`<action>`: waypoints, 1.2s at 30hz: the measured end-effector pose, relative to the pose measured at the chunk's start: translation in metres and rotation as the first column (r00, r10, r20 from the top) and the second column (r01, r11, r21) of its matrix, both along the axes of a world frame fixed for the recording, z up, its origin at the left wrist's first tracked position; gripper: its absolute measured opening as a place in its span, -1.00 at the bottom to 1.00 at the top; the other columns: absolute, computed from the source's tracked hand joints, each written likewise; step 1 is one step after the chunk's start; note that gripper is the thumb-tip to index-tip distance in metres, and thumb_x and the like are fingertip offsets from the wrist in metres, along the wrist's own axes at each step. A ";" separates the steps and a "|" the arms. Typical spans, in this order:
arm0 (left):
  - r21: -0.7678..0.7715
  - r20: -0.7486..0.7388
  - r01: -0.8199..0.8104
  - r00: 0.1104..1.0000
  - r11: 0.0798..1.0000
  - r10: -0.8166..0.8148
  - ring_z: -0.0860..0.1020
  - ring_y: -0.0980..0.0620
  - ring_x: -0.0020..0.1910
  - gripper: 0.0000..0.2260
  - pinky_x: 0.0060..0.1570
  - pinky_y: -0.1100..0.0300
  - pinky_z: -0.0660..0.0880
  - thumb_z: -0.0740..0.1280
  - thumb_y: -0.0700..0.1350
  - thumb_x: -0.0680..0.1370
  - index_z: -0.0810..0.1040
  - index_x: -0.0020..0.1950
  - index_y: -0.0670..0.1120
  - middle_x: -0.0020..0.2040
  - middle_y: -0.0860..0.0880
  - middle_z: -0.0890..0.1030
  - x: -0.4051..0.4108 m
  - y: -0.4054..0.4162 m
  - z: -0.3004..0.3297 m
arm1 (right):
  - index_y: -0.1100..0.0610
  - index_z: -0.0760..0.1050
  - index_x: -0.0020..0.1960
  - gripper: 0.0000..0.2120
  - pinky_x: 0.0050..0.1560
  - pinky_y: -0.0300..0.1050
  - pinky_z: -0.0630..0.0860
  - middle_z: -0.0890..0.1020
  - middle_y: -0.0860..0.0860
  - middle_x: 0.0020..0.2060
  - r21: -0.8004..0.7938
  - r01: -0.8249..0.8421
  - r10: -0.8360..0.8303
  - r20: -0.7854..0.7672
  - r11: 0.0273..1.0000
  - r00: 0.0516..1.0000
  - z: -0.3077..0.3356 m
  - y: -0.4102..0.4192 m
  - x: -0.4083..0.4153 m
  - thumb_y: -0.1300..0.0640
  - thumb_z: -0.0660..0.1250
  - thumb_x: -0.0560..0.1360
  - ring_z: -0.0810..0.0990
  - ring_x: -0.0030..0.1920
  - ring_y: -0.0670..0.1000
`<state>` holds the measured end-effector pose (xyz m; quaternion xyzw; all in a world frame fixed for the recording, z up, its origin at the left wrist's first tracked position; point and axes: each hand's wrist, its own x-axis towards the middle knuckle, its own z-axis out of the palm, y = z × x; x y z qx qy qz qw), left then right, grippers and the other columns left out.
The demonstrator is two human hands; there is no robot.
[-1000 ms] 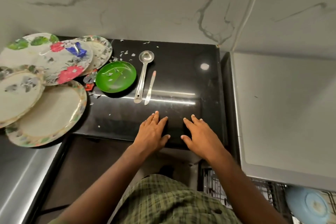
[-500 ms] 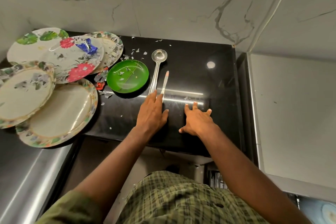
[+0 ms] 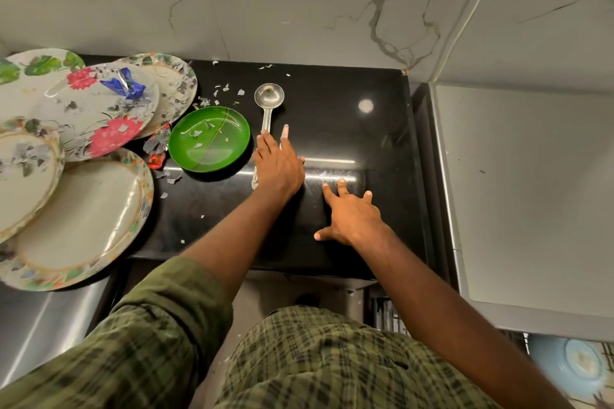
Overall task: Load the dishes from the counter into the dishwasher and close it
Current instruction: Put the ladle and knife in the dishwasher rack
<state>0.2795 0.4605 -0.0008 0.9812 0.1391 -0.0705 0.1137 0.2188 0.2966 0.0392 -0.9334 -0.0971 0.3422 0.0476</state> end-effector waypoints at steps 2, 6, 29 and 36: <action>0.017 0.006 0.036 0.999 0.999 -0.036 -0.01 -0.38 0.65 -0.40 0.56 -0.21 0.15 0.12 0.00 0.73 0.03 0.66 -0.27 0.64 -0.43 -0.02 -0.004 -0.003 -0.006 | -0.19 -0.19 0.69 0.15 0.43 0.42 0.40 -0.15 -0.08 0.70 0.004 0.002 -0.002 0.013 1.000 1.000 -0.001 -0.002 -0.001 -0.30 0.55 0.41 -0.08 0.64 0.43; 0.024 0.048 0.116 0.992 0.993 -0.117 -0.12 -0.32 0.67 -0.45 0.64 -0.16 0.02 0.02 -0.15 0.73 -0.06 0.65 -0.35 0.66 -0.37 -0.11 -0.026 -0.012 -0.023 | -0.20 -0.16 0.69 0.14 0.43 0.40 0.41 -0.12 -0.09 0.70 0.018 -0.005 0.004 0.048 1.000 0.999 -0.002 -0.005 -0.003 -0.32 0.53 0.41 -0.06 0.64 0.41; -0.069 0.257 0.159 0.957 0.985 -0.136 0.28 -0.22 0.51 -0.64 0.45 -0.19 0.35 0.42 -0.03 0.60 0.56 0.34 -0.16 0.48 -0.21 0.36 -0.105 -0.044 -0.002 | -0.06 -0.08 0.72 0.03 0.56 0.18 0.26 -0.07 0.03 0.71 0.090 -0.029 0.015 0.146 0.996 0.989 0.000 -0.051 -0.020 -0.22 0.50 0.50 -0.02 0.69 0.15; -0.046 0.121 0.045 0.992 0.998 -0.039 0.09 -0.20 0.64 -0.75 0.56 -0.24 0.14 0.42 0.08 0.60 0.68 0.14 -0.06 0.57 -0.17 0.28 -0.087 -0.054 0.004 | -0.07 -0.08 0.71 0.03 0.55 0.19 0.27 -0.07 0.02 0.71 0.107 -0.024 0.007 0.153 0.994 0.988 -0.002 -0.053 -0.021 -0.23 0.49 0.50 -0.02 0.69 0.14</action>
